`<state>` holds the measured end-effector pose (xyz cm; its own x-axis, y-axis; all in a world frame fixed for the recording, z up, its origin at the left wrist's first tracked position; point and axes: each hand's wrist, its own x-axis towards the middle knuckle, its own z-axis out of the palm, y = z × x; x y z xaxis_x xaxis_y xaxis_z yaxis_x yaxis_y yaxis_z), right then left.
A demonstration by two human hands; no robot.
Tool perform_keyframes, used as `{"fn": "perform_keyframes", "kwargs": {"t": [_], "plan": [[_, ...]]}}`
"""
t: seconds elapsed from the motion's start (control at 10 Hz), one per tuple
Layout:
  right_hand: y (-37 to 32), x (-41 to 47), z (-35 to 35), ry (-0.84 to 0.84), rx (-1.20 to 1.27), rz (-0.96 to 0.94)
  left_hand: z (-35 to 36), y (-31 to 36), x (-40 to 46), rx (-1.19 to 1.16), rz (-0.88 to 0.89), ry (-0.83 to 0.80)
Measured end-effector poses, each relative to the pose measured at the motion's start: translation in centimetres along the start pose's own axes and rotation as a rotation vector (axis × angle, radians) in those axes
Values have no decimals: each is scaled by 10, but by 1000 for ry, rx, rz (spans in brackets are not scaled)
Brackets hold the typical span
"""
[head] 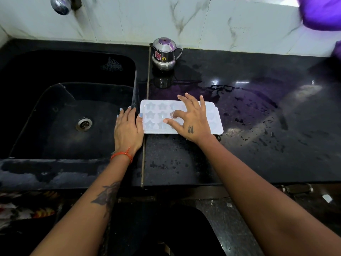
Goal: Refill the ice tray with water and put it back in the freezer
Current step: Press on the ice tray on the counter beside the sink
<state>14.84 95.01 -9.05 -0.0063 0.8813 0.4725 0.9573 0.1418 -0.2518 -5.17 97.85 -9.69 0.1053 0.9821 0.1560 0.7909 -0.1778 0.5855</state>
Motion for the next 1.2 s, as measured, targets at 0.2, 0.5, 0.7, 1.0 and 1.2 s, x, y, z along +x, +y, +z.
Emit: {"fn": "perform_keyframes", "kwargs": {"t": [0.2, 0.5, 0.7, 1.0, 1.2], "plan": [[0, 0, 0, -15, 3, 4, 0, 0, 0, -3, 1, 5], [2, 0, 1, 21, 37, -44, 1, 0, 0, 0, -4, 5], [2, -1, 1, 29, 69, -38, 1, 0, -1, -9, -10, 7], [-7, 9, -9, 61, 89, -34, 1, 0, -1, -4, -10, 16], [-23, 21, -1, 52, 103, -72, 1, 1, -1, 2, -8, 15]]}}
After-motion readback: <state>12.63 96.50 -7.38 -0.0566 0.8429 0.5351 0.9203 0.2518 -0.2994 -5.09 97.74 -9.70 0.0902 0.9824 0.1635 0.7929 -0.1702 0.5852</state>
